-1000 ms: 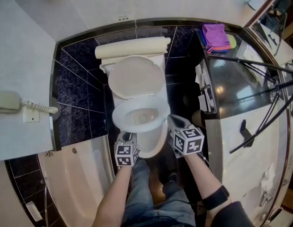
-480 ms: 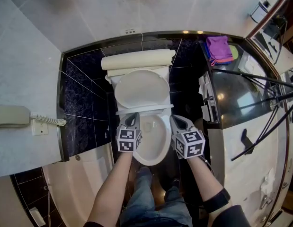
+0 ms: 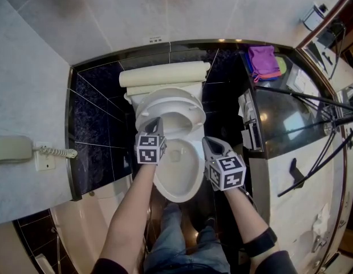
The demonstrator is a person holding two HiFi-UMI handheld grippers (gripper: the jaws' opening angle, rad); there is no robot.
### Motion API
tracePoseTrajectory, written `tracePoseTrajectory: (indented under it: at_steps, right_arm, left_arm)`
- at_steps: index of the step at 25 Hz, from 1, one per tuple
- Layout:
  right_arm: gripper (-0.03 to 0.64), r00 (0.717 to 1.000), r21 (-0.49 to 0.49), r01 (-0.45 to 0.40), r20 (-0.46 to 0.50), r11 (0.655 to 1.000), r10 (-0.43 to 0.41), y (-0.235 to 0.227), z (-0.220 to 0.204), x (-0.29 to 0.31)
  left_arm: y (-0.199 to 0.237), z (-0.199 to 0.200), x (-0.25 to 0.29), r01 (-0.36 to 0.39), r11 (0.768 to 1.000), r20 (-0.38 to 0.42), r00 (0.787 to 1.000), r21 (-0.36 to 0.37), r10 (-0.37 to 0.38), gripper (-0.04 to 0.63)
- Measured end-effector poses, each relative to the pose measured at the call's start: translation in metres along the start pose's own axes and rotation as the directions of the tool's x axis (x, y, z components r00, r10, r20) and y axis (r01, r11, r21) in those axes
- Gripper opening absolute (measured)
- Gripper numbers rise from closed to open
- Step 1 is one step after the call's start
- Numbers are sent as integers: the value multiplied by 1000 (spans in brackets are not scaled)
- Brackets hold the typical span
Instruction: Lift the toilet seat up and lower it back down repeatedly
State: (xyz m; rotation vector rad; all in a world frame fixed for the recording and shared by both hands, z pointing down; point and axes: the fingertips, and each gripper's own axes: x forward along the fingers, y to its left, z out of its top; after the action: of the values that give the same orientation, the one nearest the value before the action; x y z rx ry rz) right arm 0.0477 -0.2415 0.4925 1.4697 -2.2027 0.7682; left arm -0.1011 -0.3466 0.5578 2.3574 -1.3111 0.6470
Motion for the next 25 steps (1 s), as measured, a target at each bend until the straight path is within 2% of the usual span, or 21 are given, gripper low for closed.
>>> tracePoseTrajectory:
  at_steps: [14, 20, 25]
  right_arm:
    - [9, 1000, -28, -23, -9, 999, 23, 11, 0, -8]
    - [9, 999, -87, -49, -1, 995, 49, 20, 0, -38]
    - [9, 997, -124, -71, 10, 990, 73, 30, -3, -79]
  left_arm:
    - [-9, -1, -36, -20, 1000, 7, 1000, 12, 20, -9]
    - [-35, 10, -87, -46, 998, 28, 999, 33, 46, -9]
    - [-69, 15, -152, -68, 997, 34, 997, 32, 67, -9]
